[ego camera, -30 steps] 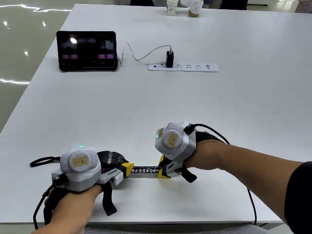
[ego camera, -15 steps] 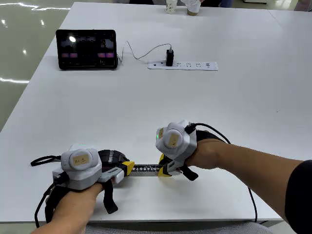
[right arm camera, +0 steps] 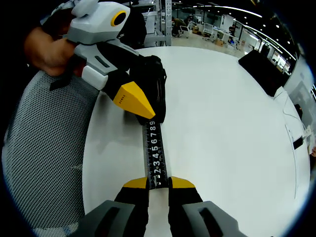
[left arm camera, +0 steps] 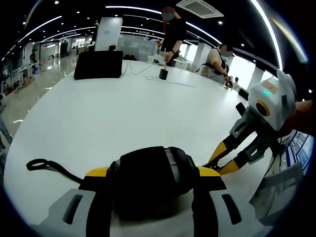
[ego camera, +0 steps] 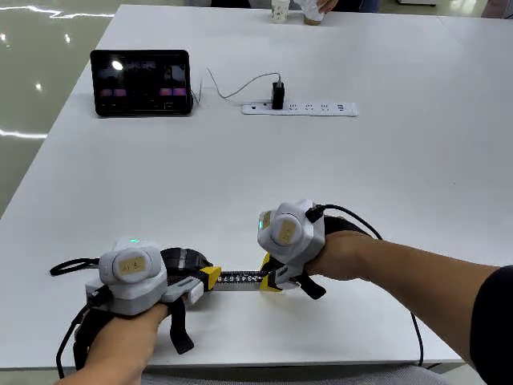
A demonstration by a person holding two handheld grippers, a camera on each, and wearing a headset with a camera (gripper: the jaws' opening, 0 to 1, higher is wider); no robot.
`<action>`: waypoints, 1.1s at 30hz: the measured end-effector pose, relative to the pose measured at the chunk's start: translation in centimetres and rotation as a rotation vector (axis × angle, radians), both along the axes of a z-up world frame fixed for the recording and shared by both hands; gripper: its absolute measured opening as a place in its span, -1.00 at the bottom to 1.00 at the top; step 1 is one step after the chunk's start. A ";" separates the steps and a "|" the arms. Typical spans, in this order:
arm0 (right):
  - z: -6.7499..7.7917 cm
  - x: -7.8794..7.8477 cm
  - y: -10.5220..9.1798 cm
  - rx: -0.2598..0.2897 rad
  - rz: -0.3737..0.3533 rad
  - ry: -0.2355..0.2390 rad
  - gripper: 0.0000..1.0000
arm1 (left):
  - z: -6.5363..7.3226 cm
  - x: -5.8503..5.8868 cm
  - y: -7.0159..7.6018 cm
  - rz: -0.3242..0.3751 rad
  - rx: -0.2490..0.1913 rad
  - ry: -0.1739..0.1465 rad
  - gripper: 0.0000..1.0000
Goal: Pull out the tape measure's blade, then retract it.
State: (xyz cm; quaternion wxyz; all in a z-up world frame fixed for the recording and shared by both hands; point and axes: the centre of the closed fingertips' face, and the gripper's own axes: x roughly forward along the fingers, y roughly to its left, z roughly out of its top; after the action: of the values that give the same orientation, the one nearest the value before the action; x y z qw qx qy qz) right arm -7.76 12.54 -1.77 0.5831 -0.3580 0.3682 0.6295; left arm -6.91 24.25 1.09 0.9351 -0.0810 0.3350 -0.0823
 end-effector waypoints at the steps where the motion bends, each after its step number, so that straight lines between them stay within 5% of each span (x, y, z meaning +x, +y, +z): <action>1: 0.0 0.0 0.1 0.000 -0.002 0.004 -0.78 | 0.0 0.0 0.0 -0.001 0.001 -0.001 0.21; 33: 0.0 -0.5 2.8 0.046 0.014 0.015 -0.77 | -0.1 0.0 0.1 -0.005 -0.003 0.001 0.21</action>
State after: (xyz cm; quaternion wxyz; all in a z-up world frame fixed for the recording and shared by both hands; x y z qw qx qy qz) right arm -8.24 15.30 -1.78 0.5841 -0.3420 0.3555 0.6446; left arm -6.87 24.33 1.00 0.9345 -0.0816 0.3358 -0.0851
